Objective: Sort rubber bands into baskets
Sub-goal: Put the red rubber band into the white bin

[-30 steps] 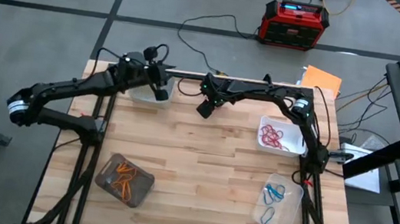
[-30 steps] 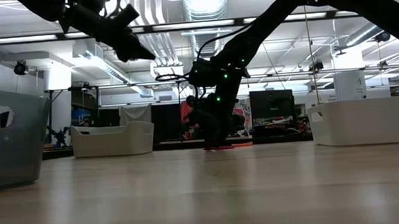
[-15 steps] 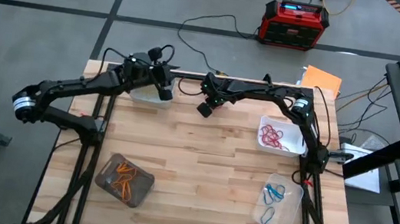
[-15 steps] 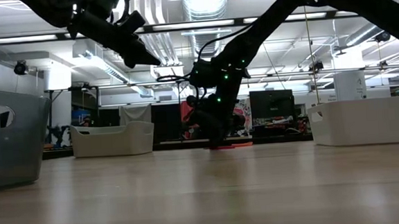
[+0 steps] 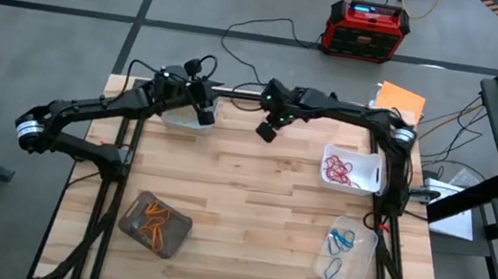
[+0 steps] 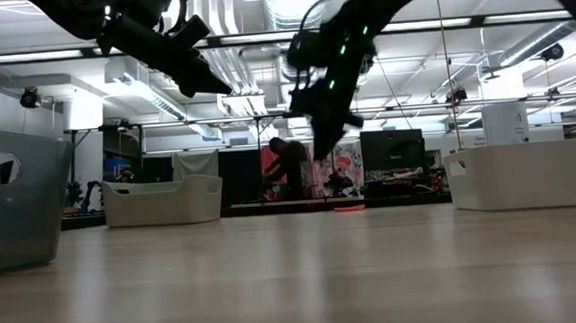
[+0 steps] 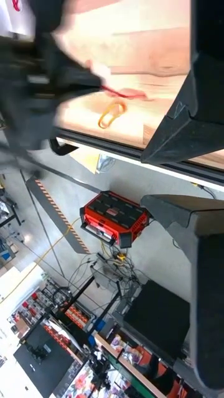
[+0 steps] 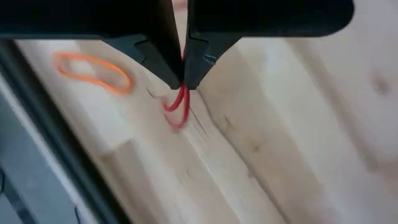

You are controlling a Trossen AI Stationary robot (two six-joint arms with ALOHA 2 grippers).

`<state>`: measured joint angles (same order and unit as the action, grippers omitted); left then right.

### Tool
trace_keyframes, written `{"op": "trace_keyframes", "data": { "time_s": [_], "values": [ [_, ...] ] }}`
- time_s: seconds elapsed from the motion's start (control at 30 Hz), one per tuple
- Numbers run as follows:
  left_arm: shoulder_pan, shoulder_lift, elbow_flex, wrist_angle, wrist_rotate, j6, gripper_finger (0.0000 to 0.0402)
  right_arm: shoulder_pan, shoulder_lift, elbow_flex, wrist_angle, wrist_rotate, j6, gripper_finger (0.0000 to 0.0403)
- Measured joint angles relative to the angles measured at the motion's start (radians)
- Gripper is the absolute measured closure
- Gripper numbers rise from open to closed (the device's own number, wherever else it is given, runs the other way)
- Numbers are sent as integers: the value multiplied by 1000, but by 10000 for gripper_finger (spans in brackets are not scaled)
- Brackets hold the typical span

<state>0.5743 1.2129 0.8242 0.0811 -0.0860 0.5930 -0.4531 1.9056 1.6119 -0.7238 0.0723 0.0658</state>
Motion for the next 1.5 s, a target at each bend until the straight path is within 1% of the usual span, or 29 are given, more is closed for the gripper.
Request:
{"op": "trace_keyframes", "data": {
  "time_s": [0.17, 0.37, 0.53, 0.67, 0.7, 0.73, 0.8, 0.83, 0.87, 0.97, 1.17, 1.4, 1.5],
  "values": [
    [0, 0, 0, -2, 0, -4, 326, 8, -150, 1, -130, -3, 10, 394],
    [0, -1, 0, -2, 0, -4, 326, 15, -302, 1, -359, 6, 119, 394],
    [0, -1, 0, -2, 0, -5, 326, 38, -369, 1, -571, 25, 246, 394],
    [-2, -1, 0, -2, 0, -5, 326, 62, -382, 1, -823, 27, 357, 394],
    [-2, -1, 0, -2, 0, -5, 326, 67, -382, -5, -857, 30, 386, 394],
    [-2, -1, 0, -2, 0, -5, 326, 73, -387, -18, -848, 21, 405, 394],
    [-2, -1, 0, -4, 0, -5, 326, 78, -410, -57, -817, -60, 409, 394],
    [-2, -1, 0, -8, 0, -5, 326, 80, -414, -71, -817, -85, 409, 394],
    [-2, -1, 0, -10, 0, -7, 326, 84, -416, -86, -826, -91, 411, 394],
    [-3, -1, 0, -18, 0, -7, 326, 83, -415, -147, -845, -75, 446, 394],
    [-3, -1, 0, -35, 1, -8, 326, 76, -415, -290, -845, -71, 459, 394],
    [-3, -1, 0, -37, 1, -8, 326, 68, -415, -434, -825, -63, 508, 394],
    [-3, -1, 0, -36, 1, -8, 326, 68, -415, -489, -791, -58, 513, 394]
  ]
}}
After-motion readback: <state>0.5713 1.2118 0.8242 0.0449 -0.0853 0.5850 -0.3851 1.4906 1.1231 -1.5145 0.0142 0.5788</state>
